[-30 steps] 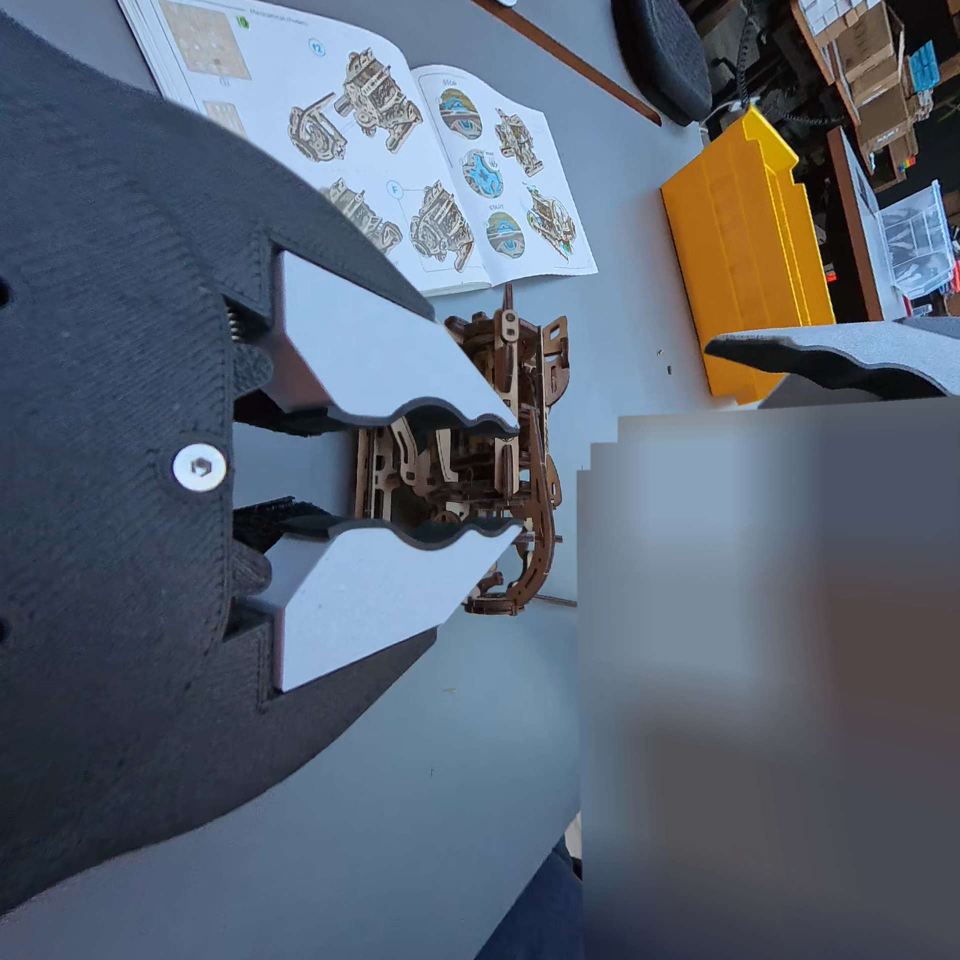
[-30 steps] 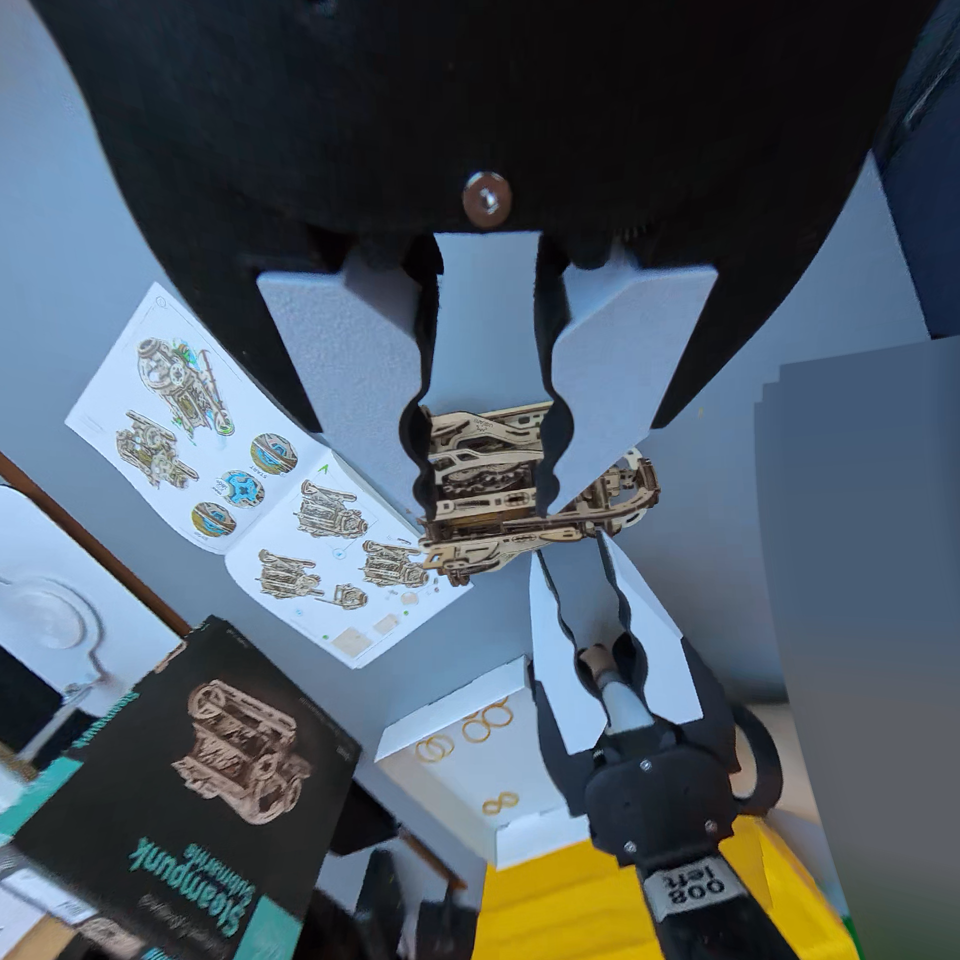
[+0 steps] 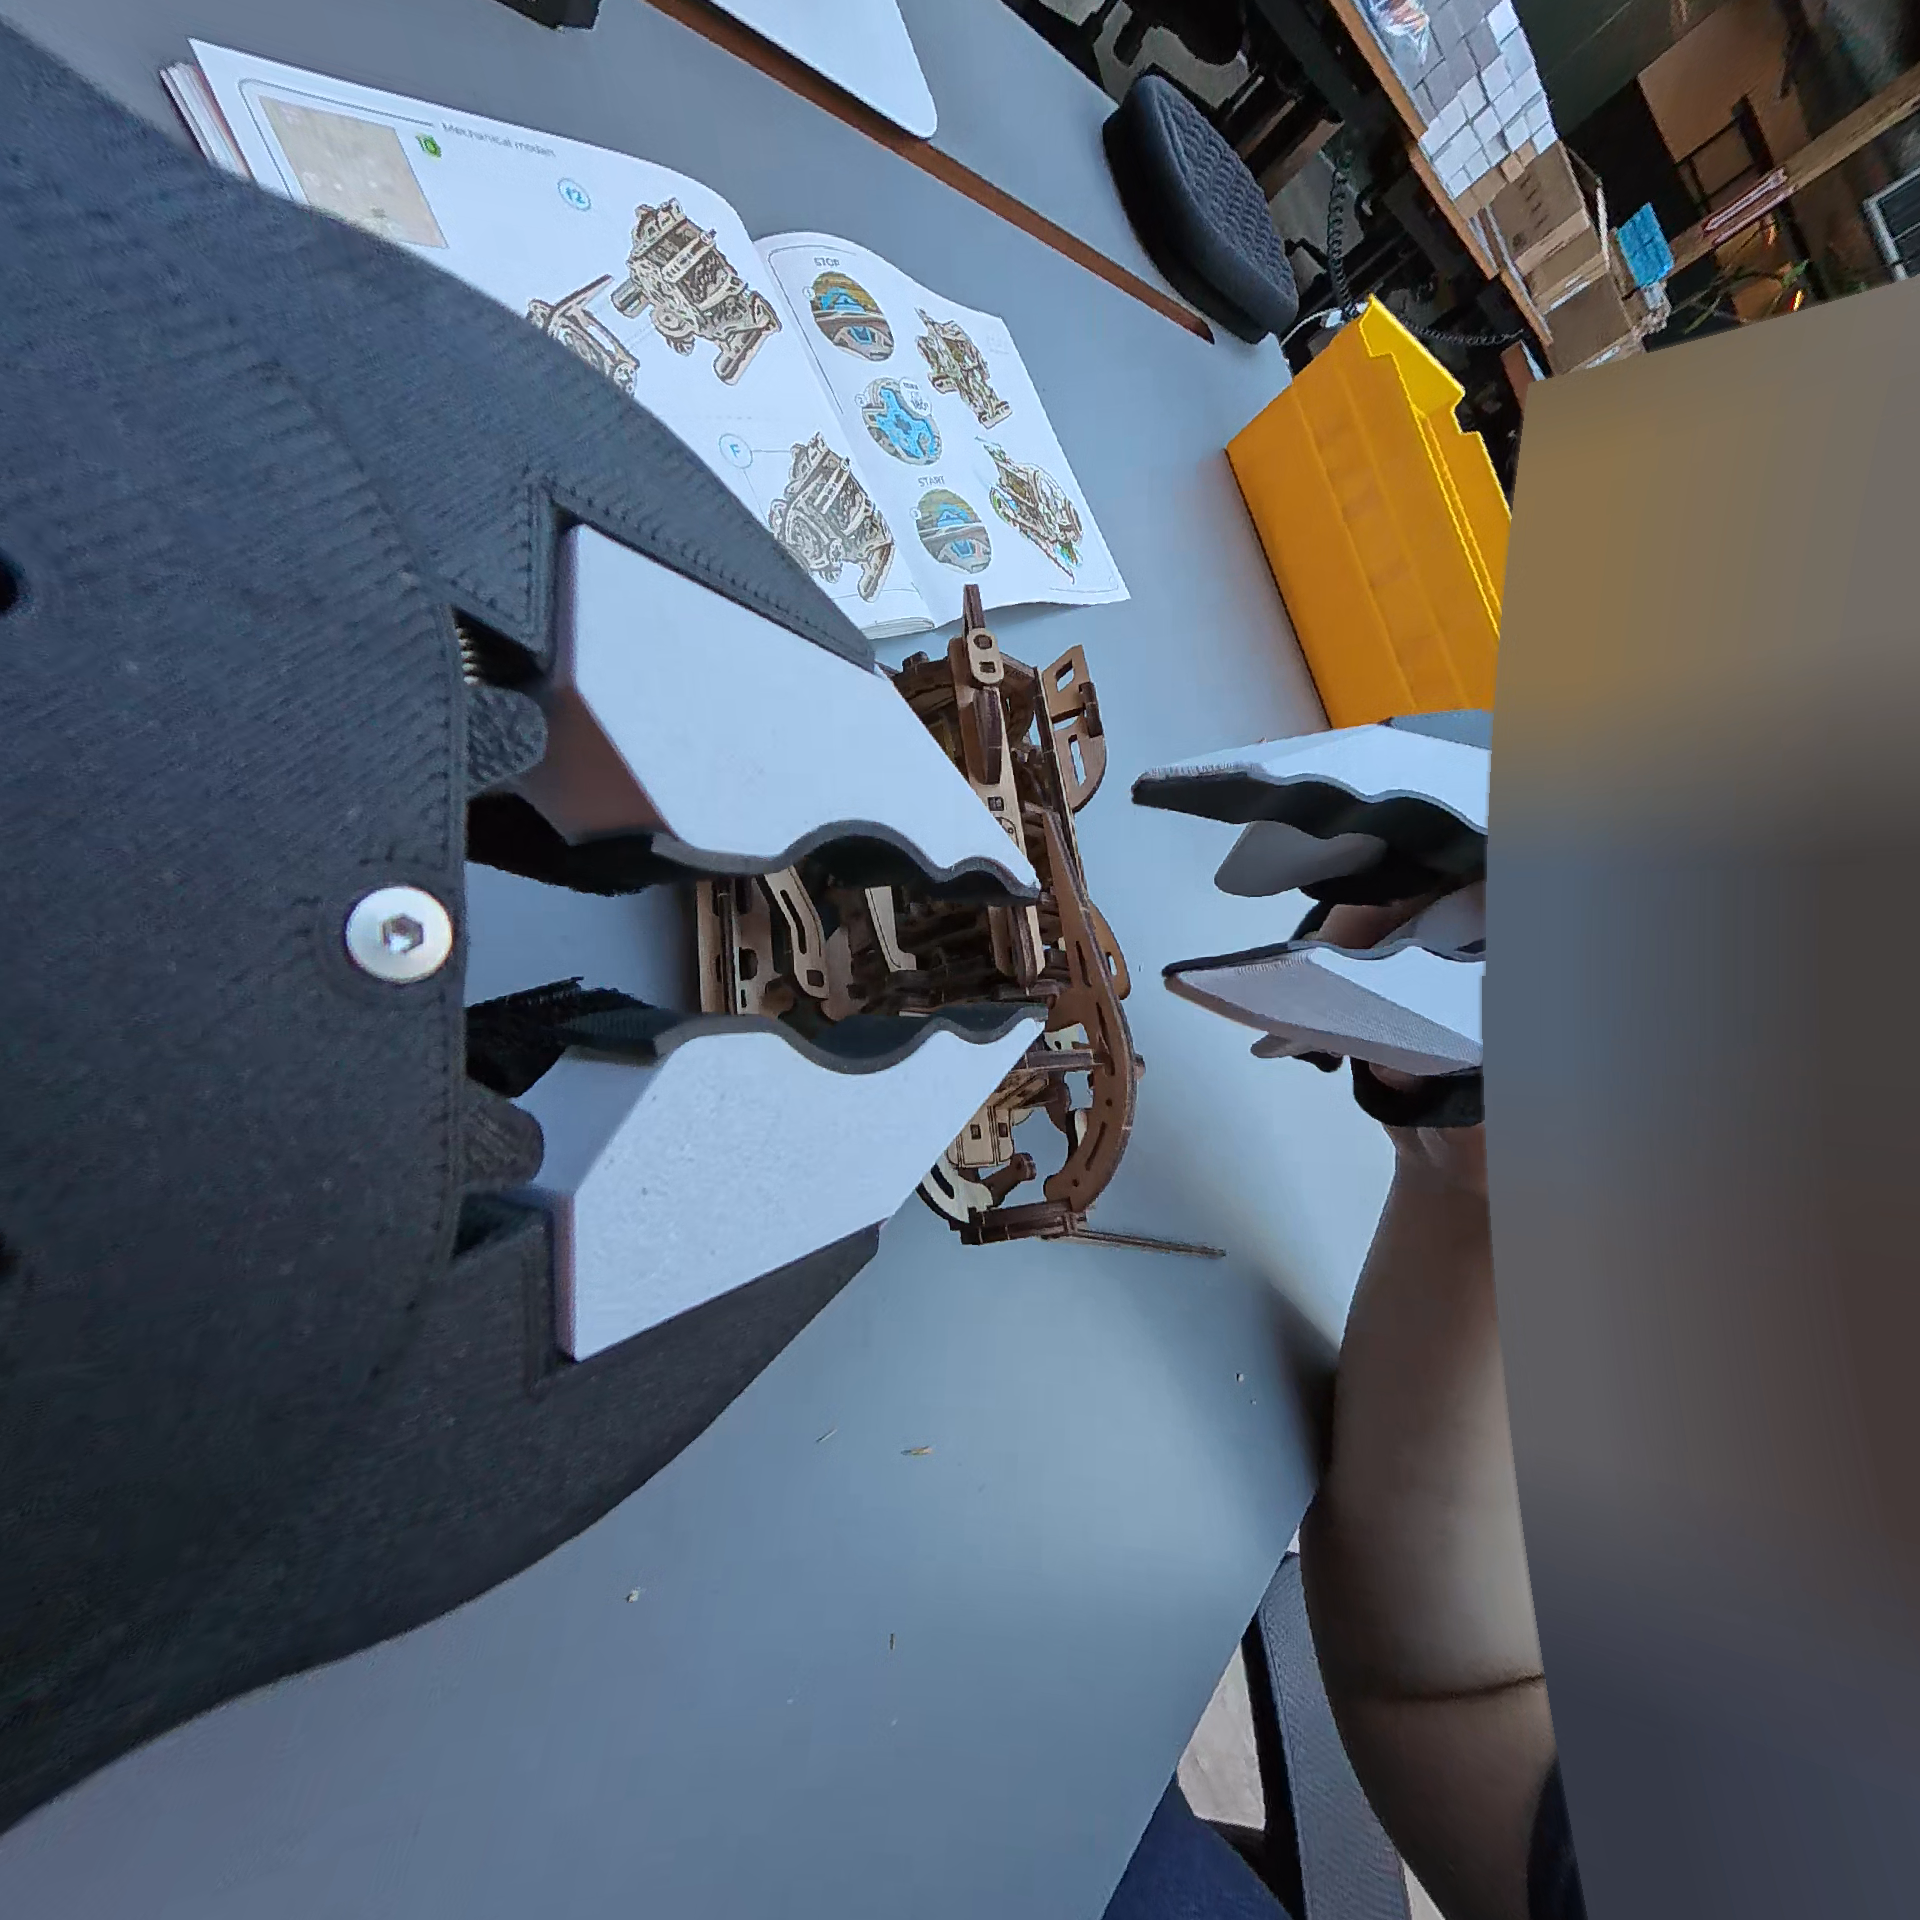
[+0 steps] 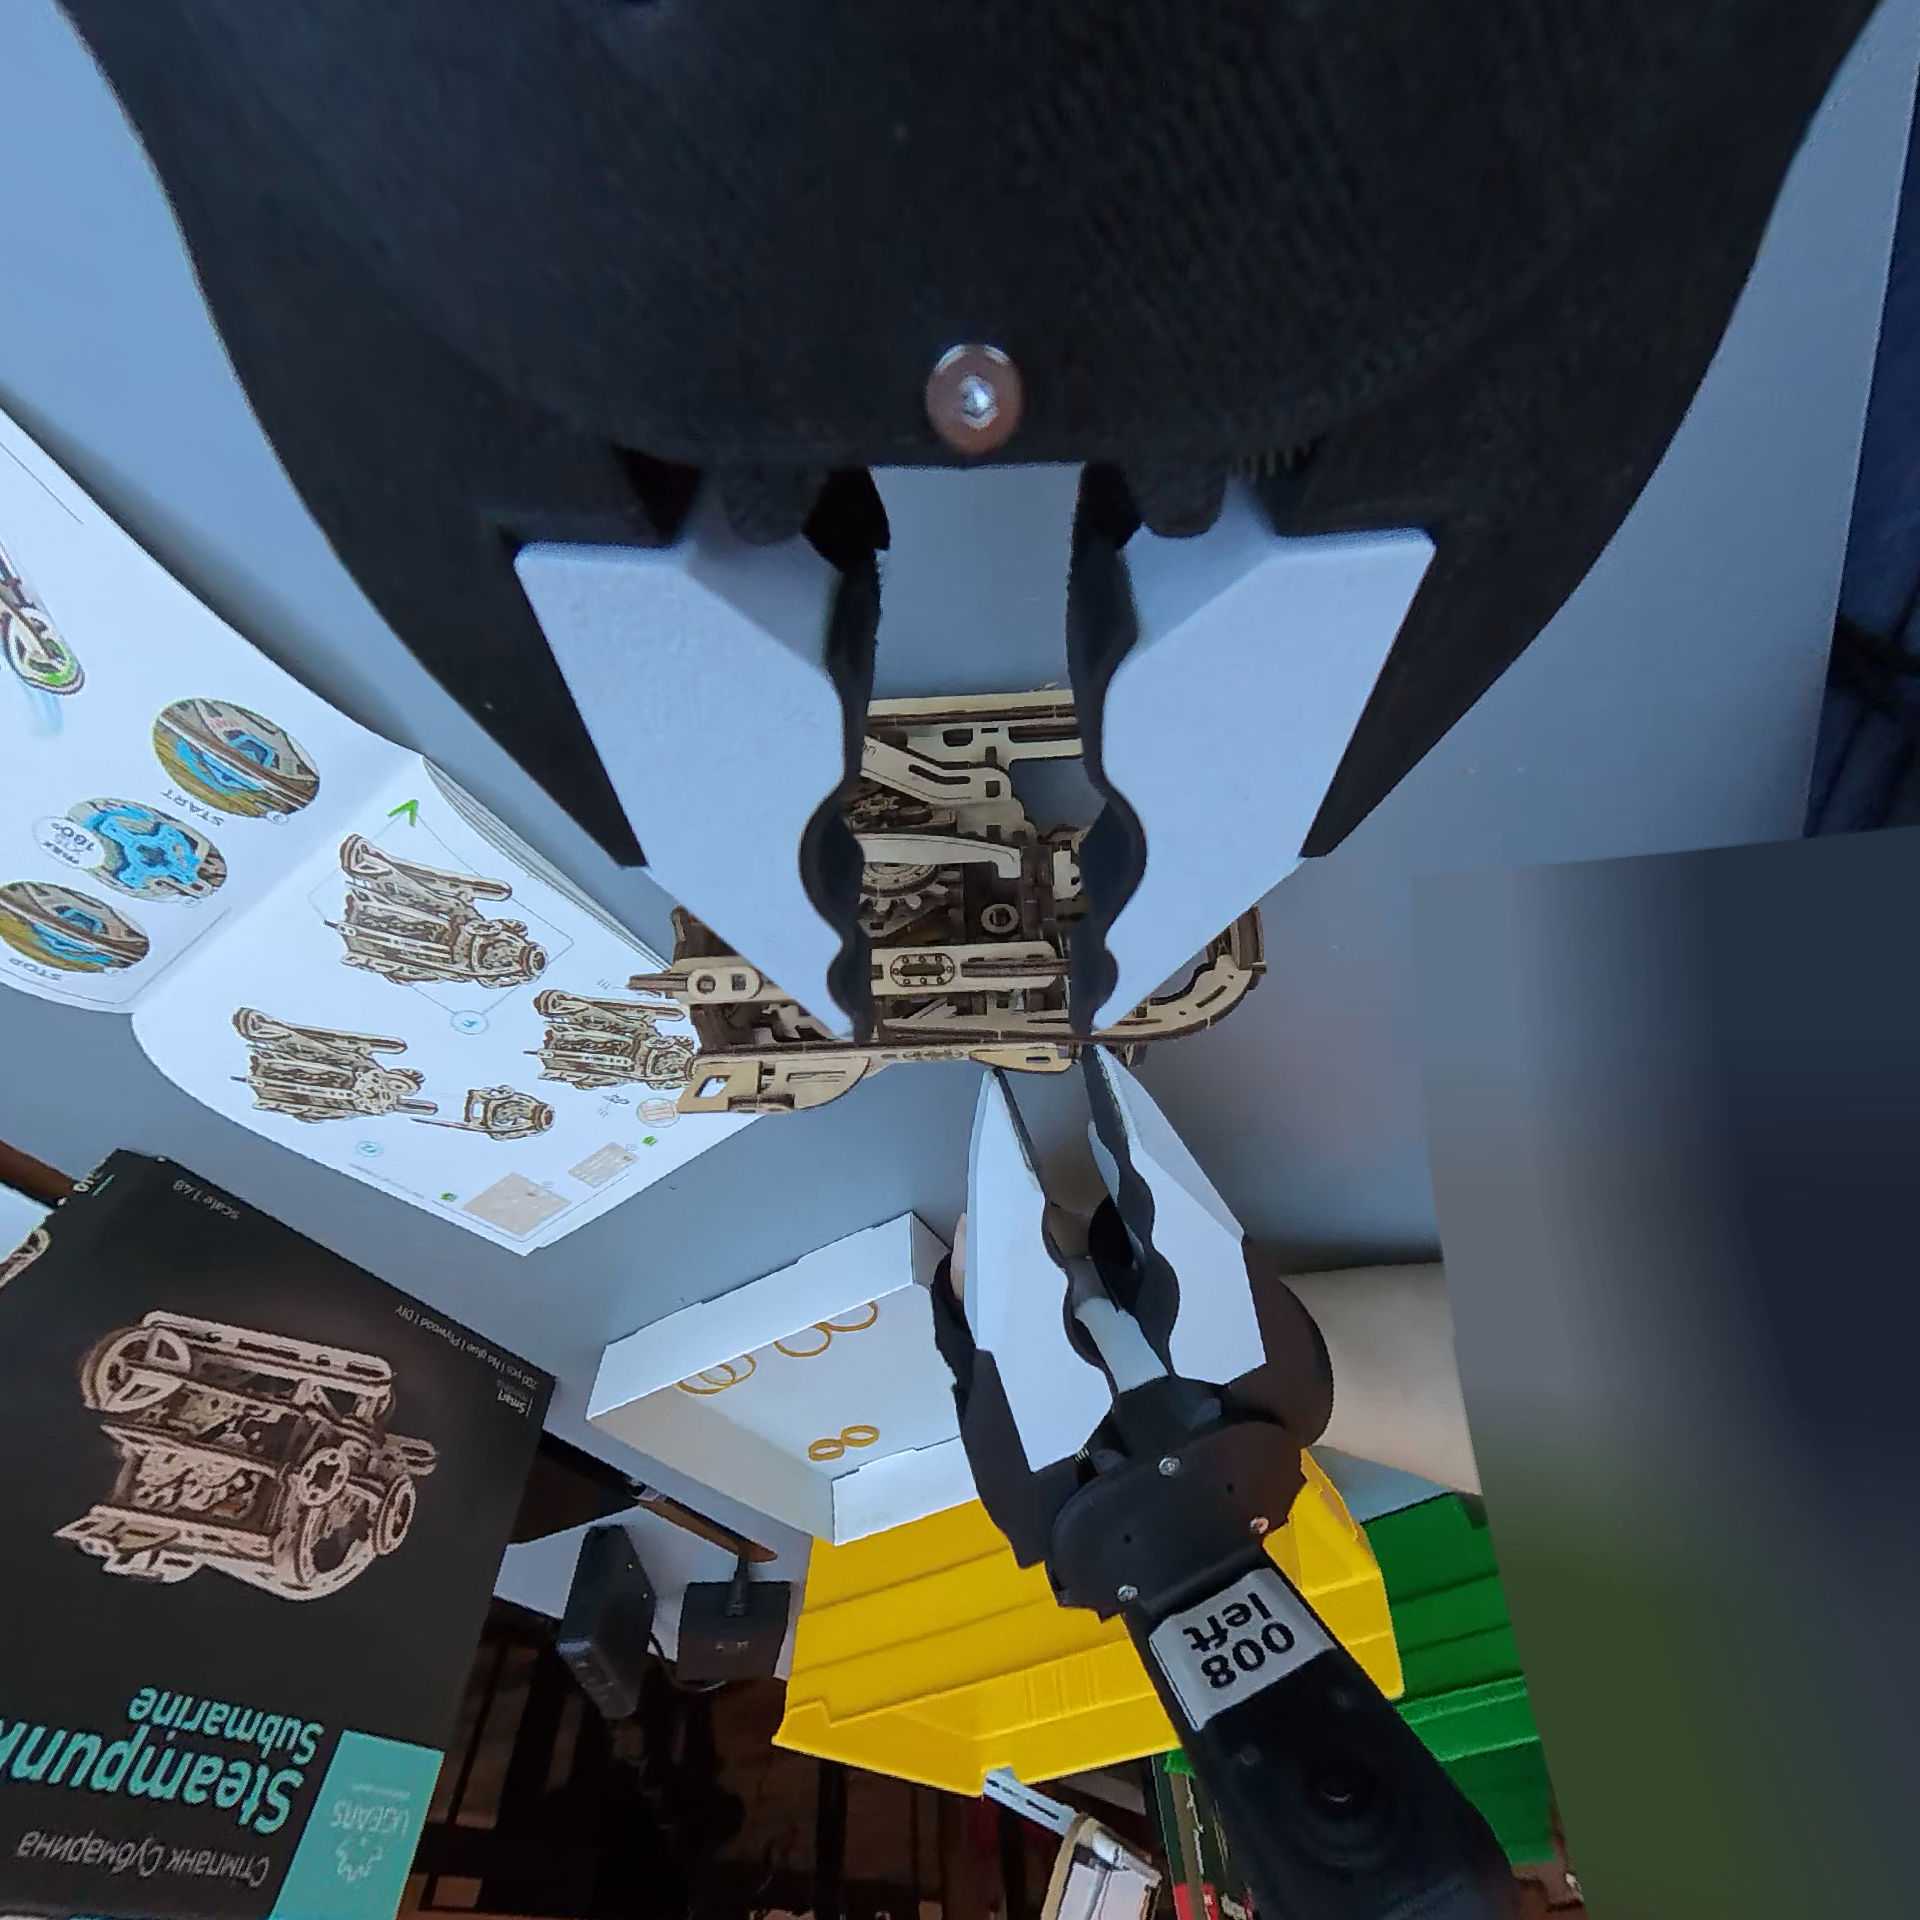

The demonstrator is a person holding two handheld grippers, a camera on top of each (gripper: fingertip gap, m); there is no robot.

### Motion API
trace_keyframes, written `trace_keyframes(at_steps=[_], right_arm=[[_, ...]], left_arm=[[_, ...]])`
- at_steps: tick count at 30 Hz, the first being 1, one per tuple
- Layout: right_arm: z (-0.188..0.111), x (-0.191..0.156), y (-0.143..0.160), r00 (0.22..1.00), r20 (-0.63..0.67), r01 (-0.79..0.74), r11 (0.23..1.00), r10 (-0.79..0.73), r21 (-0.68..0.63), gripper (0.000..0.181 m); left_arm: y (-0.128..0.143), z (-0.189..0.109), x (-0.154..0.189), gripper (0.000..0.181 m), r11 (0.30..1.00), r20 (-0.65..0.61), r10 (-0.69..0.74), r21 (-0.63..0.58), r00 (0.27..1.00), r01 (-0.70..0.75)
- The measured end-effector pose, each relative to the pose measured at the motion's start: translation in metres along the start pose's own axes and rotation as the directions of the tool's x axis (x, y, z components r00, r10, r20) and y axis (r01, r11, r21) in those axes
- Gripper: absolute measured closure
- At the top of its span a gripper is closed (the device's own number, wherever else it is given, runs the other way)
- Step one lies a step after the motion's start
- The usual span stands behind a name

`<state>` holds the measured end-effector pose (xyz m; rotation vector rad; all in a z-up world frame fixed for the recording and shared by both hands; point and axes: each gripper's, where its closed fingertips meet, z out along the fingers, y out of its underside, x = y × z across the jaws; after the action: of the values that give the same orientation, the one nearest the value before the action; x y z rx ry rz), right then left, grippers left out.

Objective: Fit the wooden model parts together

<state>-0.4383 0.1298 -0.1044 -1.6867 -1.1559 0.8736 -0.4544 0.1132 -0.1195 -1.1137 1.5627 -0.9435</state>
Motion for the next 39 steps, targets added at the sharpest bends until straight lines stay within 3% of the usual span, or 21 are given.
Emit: trace_keyframes(at_steps=[6,13,19,23,30,39], right_arm=[[0.006,-0.002,-0.001,0.998,0.014,-0.056,0.998,0.056,-0.001,0.141],[0.008,-0.003,-0.010,0.997,-0.047,-0.065,0.980,0.057,-0.189,0.145],[0.018,-0.005,0.007,0.998,-0.051,-0.050,0.863,0.028,-0.502,0.142],[0.022,-0.007,0.012,0.999,-0.052,-0.040,0.807,0.012,-0.589,0.143],[0.023,-0.007,0.014,0.999,-0.051,-0.031,0.744,-0.004,-0.667,0.145],[0.024,-0.008,0.015,0.999,-0.042,-0.015,0.727,-0.019,-0.687,0.146]], left_arm=[[0.000,0.001,0.000,0.166,1.000,0.015,0.004,0.017,1.000,-0.004],[0.000,0.001,0.000,0.167,1.000,0.027,0.010,0.025,1.000,-0.011],[0.000,0.001,0.000,0.167,1.000,0.030,0.004,0.024,1.000,-0.004],[-0.001,0.001,0.000,0.167,1.000,0.033,0.000,0.024,0.999,-0.001],[0.000,0.001,0.001,0.166,1.000,0.030,0.007,0.027,1.000,-0.008],[0.001,-0.001,0.003,0.166,0.998,0.020,0.048,0.028,0.999,-0.048]])
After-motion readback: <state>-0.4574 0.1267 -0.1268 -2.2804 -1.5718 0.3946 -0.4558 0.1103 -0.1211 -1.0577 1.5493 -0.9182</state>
